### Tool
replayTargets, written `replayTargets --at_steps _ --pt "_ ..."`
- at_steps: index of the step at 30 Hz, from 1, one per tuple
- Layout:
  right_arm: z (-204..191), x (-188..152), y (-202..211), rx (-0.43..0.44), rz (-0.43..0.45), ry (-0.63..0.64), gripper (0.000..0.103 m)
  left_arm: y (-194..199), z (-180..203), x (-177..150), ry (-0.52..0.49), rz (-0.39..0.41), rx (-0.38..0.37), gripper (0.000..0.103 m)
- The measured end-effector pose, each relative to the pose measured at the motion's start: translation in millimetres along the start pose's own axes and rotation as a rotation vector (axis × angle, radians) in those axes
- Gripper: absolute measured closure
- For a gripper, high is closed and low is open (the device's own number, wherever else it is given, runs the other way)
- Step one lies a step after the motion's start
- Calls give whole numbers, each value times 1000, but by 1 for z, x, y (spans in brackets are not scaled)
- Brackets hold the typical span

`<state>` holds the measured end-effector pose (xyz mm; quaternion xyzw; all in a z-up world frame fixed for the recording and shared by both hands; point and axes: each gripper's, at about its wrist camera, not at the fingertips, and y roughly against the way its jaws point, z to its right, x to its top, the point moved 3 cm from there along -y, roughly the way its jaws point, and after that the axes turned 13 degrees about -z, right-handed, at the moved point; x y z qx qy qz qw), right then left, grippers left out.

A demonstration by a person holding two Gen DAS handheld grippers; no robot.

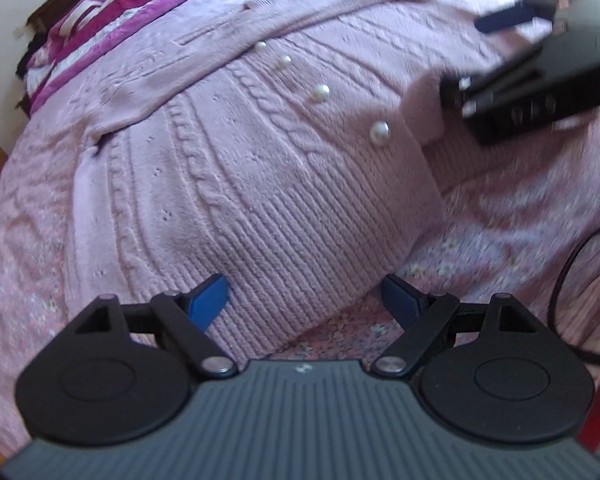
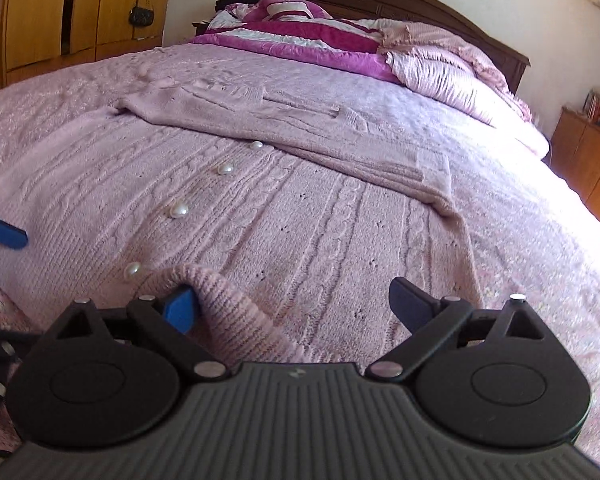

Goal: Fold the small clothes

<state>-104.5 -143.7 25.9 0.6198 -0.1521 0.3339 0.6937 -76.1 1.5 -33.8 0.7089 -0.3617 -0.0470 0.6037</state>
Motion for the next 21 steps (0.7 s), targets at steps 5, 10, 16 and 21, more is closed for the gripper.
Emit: replayTargets --at_steps 5,10,16,21 --pt "1 0 1 11 -2 -16 4 -6 5 2 -37 -13 82 15" --pt "0 -3 2 20 -10 1 4 -5 -12 9 62 -7 110 14" --pt "-6 -11 -1 44 -61 63 4 -3 -34 16 149 18 147 14" --pt "-21 -17 -4 74 -98 153 4 0 -40 22 172 62 143 15"
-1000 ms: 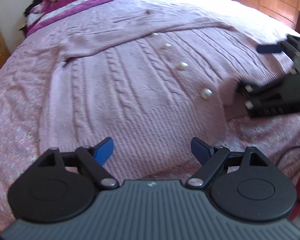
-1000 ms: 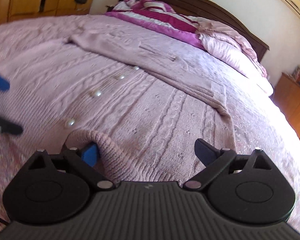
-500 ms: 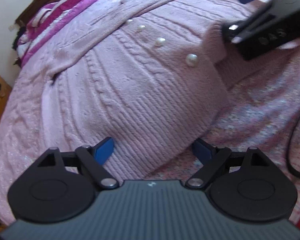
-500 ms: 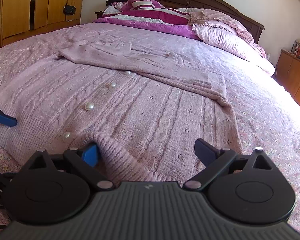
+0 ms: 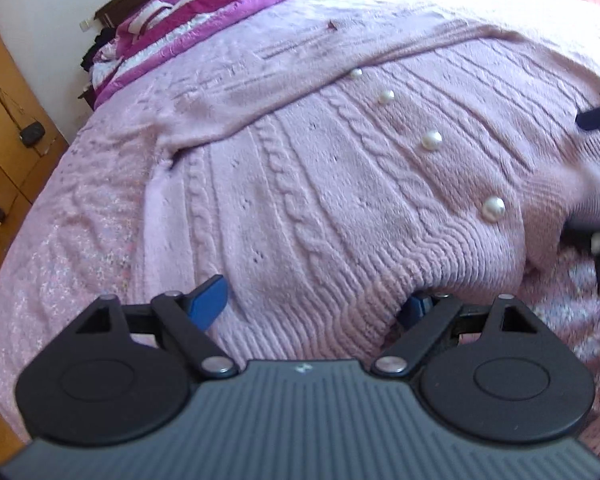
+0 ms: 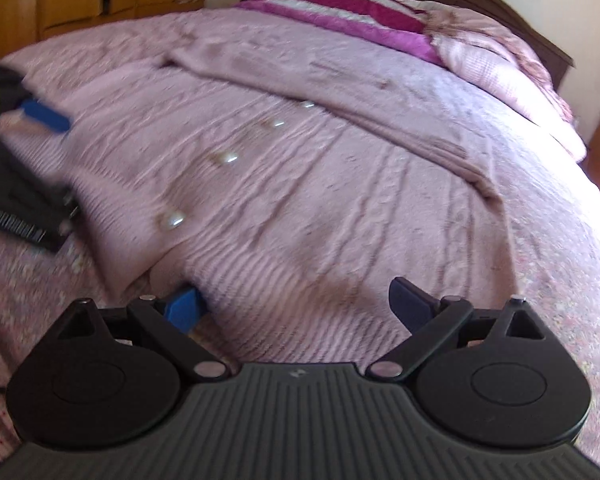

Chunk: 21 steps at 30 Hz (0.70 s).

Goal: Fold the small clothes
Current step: 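Grasp the ribbed hem with the left gripper while the right gripper grasps it too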

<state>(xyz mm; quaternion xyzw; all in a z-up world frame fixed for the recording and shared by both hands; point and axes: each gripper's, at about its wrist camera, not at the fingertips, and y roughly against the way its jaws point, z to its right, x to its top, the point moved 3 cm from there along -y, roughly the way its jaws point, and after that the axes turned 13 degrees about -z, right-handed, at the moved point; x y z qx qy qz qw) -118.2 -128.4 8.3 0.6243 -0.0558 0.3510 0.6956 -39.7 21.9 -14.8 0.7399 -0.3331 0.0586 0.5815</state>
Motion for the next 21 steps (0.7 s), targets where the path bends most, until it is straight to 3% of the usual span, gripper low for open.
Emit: replayTargets --at_steps 5,10,12,15,17,21 --pt "-20 -2 -6 -2 -26 114 4 7 1 2 4 51 -15 26" --pt "-21 0 -10 -39 -14 119 4 12 -1 5 30 89 -28 28" --pt "-19 0 -10 -45 -2 109 4 12 -1 6 35 100 -40 33" --pt "-18 1 -9 -53 29 102 4 12 1 6 42 105 -84 52" --pt "-18 3 -7 -56 48 101 4 14 1 6 53 113 -119 75" --pt "-16 5 -6 -57 69 92 10 20 -4 10 113 138 -180 86"
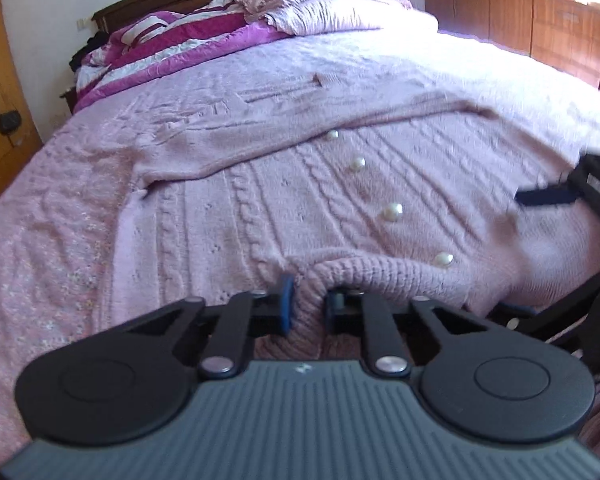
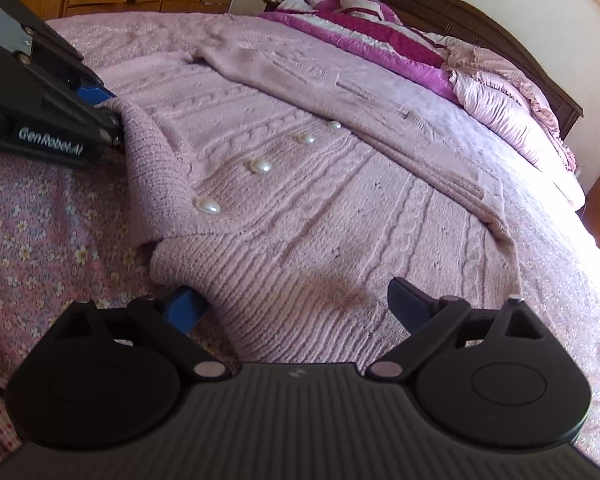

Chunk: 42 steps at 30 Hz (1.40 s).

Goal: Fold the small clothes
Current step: 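Grasp the ribbed hem with the left gripper while the right gripper grasps it too, then lift the hem with both grippers and fold it toward the collar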

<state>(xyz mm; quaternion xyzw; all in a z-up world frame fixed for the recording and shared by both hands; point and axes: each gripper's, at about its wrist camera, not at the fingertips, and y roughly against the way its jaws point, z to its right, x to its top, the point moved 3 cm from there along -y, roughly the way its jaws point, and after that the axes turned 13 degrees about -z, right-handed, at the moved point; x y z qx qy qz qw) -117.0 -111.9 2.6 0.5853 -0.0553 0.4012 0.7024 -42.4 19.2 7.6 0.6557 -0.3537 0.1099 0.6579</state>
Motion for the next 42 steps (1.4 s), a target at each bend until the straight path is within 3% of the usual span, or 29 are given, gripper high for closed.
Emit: replayTargets --at_steps 2,8,18,23,34,42 --pt "2 0 1 7 5 -16 14 2 -4 3 35 8 -20 89" --pt "9 1 1 54 7 -70 45 8 -12 11 103 14 -69 90" --pt "25 18 9 83 97 -180 82 16 -13 30 100 22 -48 90" --pt "33 26 13 98 135 -232 86 20 -14 40 103 29 -44 90" --pt "76 59 15 231 188 -445 88 20 -23 81 123 71 -56 90" --pt "99 100 11 265 267 -484 88 21 -34 120 159 152 -39 90"
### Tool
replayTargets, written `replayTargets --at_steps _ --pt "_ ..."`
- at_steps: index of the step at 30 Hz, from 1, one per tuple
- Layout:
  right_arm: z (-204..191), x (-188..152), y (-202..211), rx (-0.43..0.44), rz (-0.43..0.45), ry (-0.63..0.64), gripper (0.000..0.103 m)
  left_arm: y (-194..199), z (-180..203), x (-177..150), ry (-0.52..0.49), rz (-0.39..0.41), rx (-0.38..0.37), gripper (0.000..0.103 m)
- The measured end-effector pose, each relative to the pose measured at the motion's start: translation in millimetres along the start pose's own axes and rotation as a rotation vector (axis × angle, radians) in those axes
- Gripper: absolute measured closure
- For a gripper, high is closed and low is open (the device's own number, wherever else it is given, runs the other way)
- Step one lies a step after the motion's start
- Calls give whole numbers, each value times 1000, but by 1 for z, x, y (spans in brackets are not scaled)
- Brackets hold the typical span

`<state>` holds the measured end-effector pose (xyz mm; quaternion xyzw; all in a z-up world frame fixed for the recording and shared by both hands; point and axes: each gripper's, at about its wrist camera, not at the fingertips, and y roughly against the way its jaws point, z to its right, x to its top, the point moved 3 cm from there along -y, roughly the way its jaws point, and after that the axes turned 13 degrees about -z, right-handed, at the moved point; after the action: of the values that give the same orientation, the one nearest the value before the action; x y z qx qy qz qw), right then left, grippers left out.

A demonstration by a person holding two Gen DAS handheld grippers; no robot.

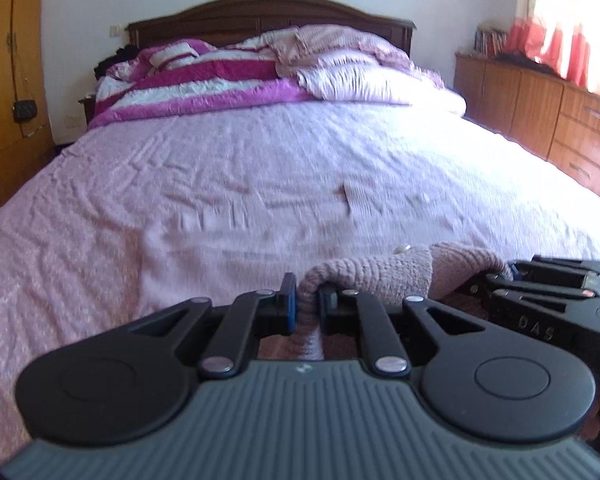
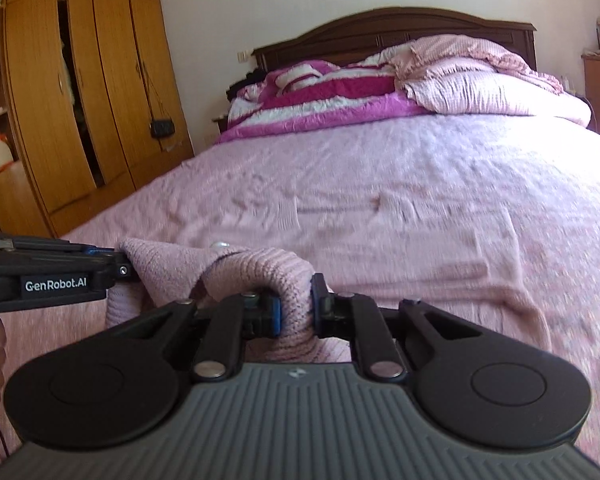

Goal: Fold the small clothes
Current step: 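Lift the hem with both grippers and fold it toward the collar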

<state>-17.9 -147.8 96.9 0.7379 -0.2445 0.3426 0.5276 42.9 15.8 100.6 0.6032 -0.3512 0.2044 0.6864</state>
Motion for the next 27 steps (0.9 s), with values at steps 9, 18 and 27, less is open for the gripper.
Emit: replayTargets --at_steps 9,18,27 --pt "3 58 -25 7 96 -17 88 -22 -8 53 -13 82 37 91" --pt "28 118 -96 -23 79 -62 89 -88 -16 104 -43 75 52 92" --pt "58 120 -198 -98 -65 -72 88 -187 -26 103 -44 -67 82 91"
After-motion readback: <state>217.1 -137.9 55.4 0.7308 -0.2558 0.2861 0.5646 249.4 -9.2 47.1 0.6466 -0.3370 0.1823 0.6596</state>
